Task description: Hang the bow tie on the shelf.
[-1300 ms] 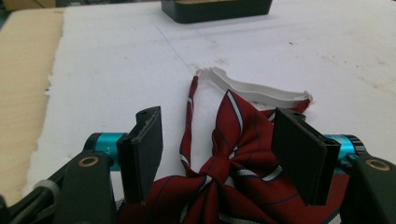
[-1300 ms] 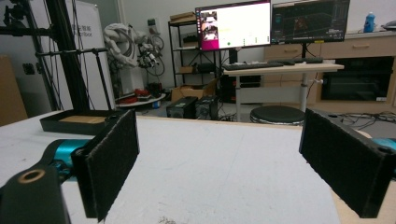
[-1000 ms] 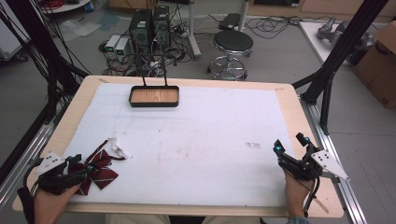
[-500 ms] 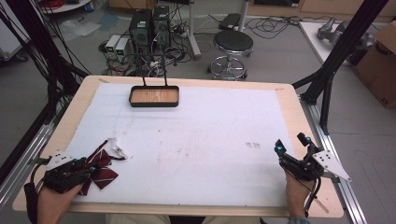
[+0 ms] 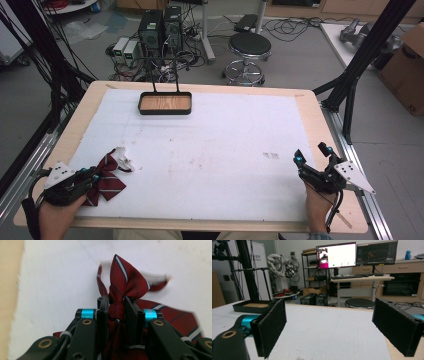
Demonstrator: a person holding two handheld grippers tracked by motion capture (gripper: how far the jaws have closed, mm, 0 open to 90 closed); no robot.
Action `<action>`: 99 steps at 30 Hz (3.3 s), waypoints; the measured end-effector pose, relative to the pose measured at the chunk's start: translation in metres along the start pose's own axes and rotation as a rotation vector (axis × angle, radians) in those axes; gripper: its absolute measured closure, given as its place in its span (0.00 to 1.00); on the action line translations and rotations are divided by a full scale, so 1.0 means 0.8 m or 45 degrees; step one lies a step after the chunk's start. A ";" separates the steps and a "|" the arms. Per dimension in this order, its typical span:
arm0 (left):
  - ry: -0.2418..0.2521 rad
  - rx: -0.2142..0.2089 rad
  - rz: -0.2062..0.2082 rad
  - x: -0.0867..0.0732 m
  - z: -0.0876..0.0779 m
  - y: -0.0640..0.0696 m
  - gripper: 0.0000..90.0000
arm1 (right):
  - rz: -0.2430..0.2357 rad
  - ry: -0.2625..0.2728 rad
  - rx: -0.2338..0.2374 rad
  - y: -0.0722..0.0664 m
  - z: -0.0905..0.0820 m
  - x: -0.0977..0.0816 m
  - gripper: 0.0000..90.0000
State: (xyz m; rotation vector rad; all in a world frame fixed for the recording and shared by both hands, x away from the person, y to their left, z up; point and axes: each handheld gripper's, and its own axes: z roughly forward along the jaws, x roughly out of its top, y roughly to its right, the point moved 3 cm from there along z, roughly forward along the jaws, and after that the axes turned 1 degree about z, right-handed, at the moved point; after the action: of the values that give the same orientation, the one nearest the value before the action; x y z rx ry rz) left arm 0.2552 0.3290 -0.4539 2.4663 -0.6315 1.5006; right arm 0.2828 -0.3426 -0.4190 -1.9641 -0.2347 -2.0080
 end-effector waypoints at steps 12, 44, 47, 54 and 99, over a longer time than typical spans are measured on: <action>0.246 -0.134 0.041 0.066 0.001 0.008 0.81 | 0.009 -0.026 0.000 0.002 0.002 -0.007 0.12; 0.401 -0.487 0.169 0.275 0.127 0.036 0.81 | 0.017 -0.059 0.000 0.005 0.008 -0.016 0.12; 0.406 -0.486 0.178 0.295 0.141 0.042 0.81 | 0.017 -0.056 -0.001 0.006 0.008 -0.017 0.12; 0.384 -0.466 0.167 0.336 0.178 0.061 0.81 | 0.025 -0.052 0.001 0.008 0.009 -0.017 0.12; 0.191 -0.167 0.095 0.413 0.354 0.123 0.81 | 0.049 -0.044 -0.007 0.022 0.005 -0.016 0.12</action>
State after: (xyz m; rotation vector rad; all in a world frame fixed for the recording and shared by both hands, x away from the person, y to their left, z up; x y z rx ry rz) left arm 0.5693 0.0512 -0.3025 2.2328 -0.7742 1.5982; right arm 0.2925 -0.3560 -0.4332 -1.9931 -0.1980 -1.9543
